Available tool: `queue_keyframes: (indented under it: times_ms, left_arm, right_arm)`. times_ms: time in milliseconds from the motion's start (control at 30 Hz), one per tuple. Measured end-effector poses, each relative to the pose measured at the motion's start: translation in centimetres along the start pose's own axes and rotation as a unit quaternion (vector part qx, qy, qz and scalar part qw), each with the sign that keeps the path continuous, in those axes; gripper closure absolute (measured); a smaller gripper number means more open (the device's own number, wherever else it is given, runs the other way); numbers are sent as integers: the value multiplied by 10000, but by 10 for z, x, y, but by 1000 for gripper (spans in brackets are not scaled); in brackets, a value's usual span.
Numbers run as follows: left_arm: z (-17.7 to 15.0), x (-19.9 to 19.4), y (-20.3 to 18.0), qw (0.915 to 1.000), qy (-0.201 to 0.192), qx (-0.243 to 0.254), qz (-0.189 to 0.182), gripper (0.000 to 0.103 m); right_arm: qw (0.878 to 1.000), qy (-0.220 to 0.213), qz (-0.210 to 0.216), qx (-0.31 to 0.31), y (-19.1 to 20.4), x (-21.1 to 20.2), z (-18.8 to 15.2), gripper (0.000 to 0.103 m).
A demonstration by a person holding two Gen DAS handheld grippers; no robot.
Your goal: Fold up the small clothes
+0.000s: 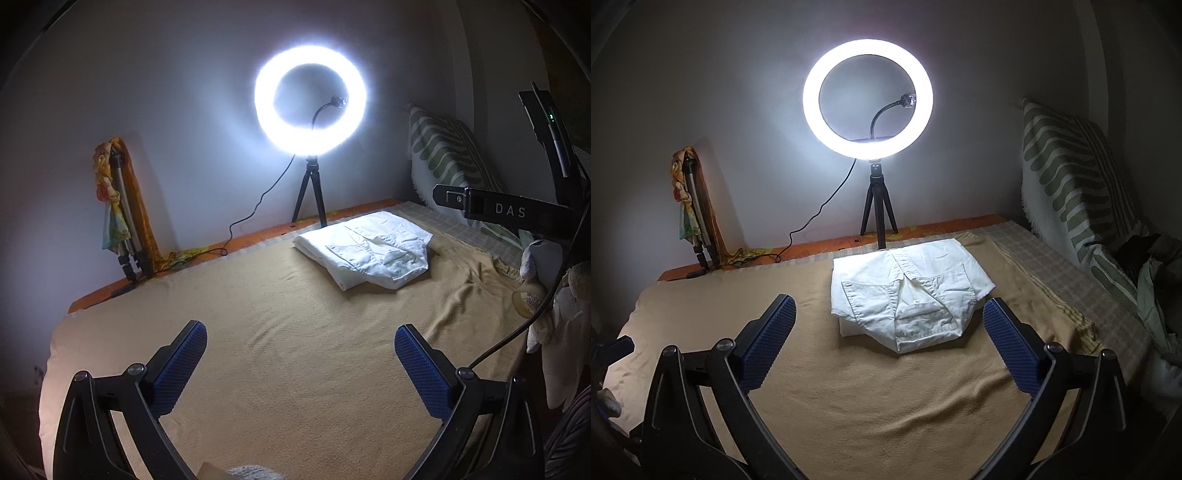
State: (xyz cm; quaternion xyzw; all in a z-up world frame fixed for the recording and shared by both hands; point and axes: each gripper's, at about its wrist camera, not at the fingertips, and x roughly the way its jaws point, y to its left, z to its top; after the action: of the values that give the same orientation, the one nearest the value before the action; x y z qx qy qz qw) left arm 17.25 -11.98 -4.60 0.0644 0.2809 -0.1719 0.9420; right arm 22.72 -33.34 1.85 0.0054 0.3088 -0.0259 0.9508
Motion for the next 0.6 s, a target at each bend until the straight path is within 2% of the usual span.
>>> queue_keyframes:
  times_ms: [600]
  left_arm:
    - [-1,-11,10,10000,-37,-46,79,0]
  right_arm:
    - [10000,45,22,-56,11,0,-2,0]
